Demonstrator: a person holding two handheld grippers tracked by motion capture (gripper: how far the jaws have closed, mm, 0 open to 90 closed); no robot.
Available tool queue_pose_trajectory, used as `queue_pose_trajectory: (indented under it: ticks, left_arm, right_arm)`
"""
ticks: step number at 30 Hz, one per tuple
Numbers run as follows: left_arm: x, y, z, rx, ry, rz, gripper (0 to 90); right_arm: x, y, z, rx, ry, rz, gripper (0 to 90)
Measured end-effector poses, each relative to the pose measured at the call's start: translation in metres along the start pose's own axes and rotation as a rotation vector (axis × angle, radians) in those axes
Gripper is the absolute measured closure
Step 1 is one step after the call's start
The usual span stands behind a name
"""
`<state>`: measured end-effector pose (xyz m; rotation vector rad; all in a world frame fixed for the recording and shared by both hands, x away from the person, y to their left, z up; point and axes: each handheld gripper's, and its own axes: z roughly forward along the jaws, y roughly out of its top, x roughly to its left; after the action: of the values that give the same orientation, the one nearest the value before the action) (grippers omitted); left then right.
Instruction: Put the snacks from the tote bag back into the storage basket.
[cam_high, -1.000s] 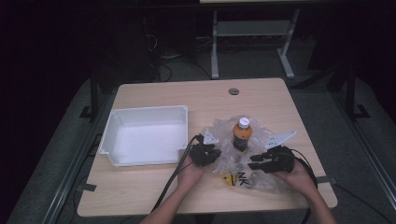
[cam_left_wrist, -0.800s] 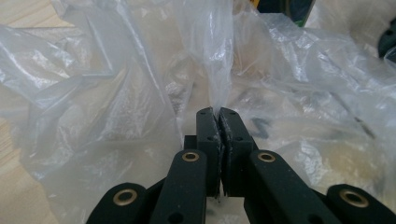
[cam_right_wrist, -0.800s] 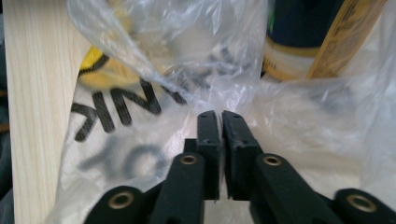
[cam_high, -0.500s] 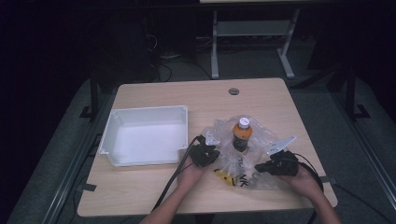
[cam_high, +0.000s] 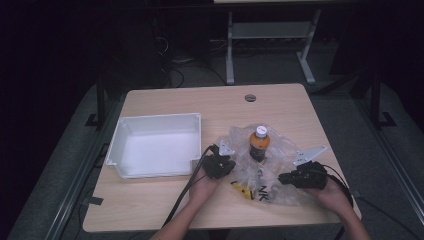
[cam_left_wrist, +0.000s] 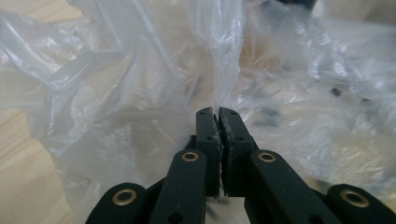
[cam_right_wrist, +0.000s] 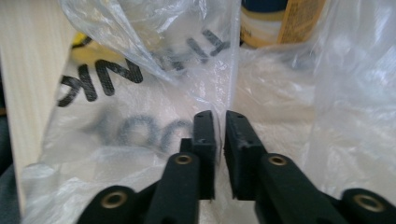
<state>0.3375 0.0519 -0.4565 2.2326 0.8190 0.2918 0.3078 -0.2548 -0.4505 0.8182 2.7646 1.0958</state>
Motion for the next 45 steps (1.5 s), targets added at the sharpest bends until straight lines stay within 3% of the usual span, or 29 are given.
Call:
queue_pose_trajectory:
  ticks: [4,9,15,16,20,24,26,30,34,36,37,40,41,44,45]
  left_arm:
    - [0.000,0.005,-0.014,-0.045,-0.013,-0.003,82.9]
    - [0.004,0.016,-0.029,-0.087,-0.031,-0.017,79.2]
    - [0.009,0.029,-0.040,-0.129,-0.043,-0.015,74.1]
    - [0.012,0.035,-0.042,-0.148,-0.048,-0.017,71.8]
    - [0.018,0.049,-0.042,-0.170,-0.048,-0.029,65.1]
    - [0.024,0.063,-0.036,-0.185,-0.052,-0.070,55.8]
    - [0.027,0.068,-0.031,-0.176,-0.060,-0.077,51.9]
    - [0.030,0.072,-0.017,-0.156,-0.033,-0.089,48.5]
    - [0.033,0.071,-0.004,-0.127,-0.014,-0.108,55.0]
    - [0.034,0.070,-0.001,-0.122,-0.011,-0.111,62.5]
    - [0.034,0.070,0.001,-0.121,-0.006,-0.113,62.5]
    - [0.035,0.069,0.007,-0.127,-0.022,-0.132,74.9]
    - [0.035,0.068,0.012,-0.121,-0.025,-0.137,82.1]
    - [0.033,0.066,0.018,-0.111,-0.020,-0.136,87.2]
    - [0.033,0.066,0.018,-0.111,-0.020,-0.136,88.2]
  right_arm:
    - [0.000,0.002,-0.012,-0.045,-0.006,0.002,67.0]
    - [-0.002,0.005,-0.032,-0.103,-0.028,0.004,59.1]
    - [-0.015,0.015,-0.045,-0.143,-0.067,0.011,54.1]
    - [-0.022,0.021,-0.048,-0.168,-0.082,0.017,52.9]
    - [-0.037,0.035,-0.051,-0.195,-0.085,0.026,51.8]
    - [-0.052,0.049,-0.046,-0.190,-0.088,0.023,50.9]
    - [-0.059,0.055,-0.041,-0.191,-0.075,0.029,50.2]
    - [-0.071,0.062,-0.028,-0.180,-0.041,0.036,49.3]
    - [-0.080,0.065,-0.011,-0.173,-0.011,0.029,49.9]
    - [-0.082,0.065,-0.006,-0.161,-0.003,0.029,51.3]
    - [-0.083,0.066,-0.001,-0.148,-0.006,0.028,54.2]
    - [-0.089,0.064,0.010,-0.126,0.009,0.045,66.5]
    - [-0.091,0.063,0.016,-0.129,0.026,0.050,75.6]
    - [-0.090,0.063,0.023,-0.106,0.042,0.046,87.5]
    - [-0.090,0.063,0.023,-0.106,0.042,0.046,87.5]
